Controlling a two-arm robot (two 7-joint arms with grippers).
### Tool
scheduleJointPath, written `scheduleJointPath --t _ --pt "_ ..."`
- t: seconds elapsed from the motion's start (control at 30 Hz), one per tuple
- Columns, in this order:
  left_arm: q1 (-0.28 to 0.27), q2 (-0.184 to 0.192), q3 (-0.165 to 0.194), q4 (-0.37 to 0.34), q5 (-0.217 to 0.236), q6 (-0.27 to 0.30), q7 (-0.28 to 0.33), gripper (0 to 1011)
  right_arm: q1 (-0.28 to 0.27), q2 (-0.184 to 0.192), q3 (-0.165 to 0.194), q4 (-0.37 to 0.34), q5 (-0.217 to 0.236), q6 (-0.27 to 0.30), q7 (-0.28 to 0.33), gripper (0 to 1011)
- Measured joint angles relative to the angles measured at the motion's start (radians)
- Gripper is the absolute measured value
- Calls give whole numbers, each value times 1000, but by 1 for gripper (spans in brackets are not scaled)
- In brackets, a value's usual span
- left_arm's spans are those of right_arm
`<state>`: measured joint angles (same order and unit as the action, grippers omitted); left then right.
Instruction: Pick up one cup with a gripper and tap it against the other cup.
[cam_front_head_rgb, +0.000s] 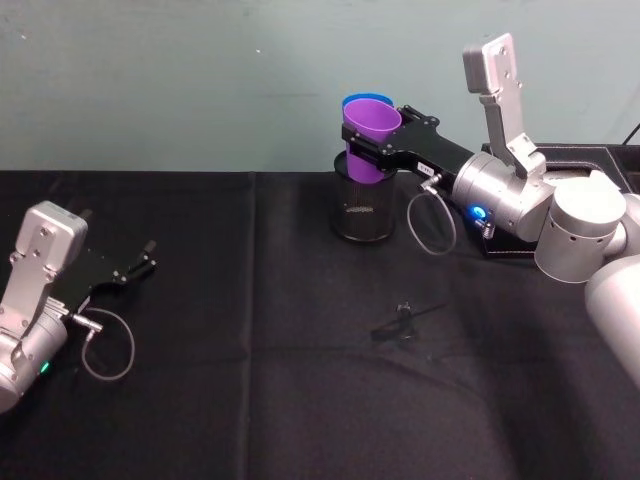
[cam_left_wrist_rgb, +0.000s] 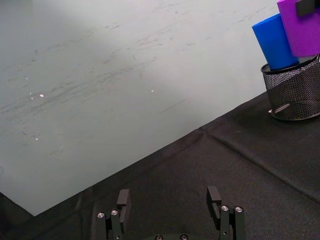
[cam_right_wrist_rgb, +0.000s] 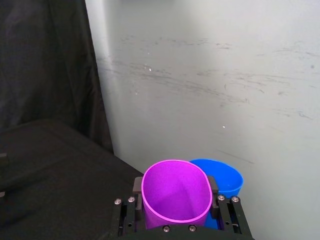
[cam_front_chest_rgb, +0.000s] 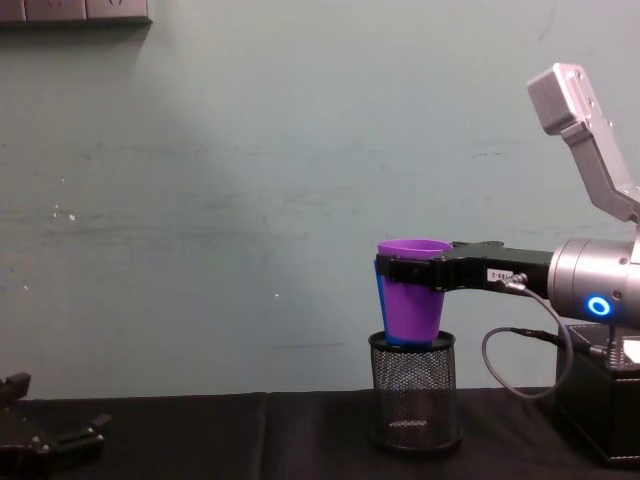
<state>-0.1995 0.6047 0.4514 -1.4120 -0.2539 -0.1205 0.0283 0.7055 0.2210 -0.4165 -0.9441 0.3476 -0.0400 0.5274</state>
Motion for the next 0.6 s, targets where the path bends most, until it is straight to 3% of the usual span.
scheduleJointPath --t 0.6 --pt "0 0 0 0 0 0 0 1000 0 0 0 0 0 0 0 729"
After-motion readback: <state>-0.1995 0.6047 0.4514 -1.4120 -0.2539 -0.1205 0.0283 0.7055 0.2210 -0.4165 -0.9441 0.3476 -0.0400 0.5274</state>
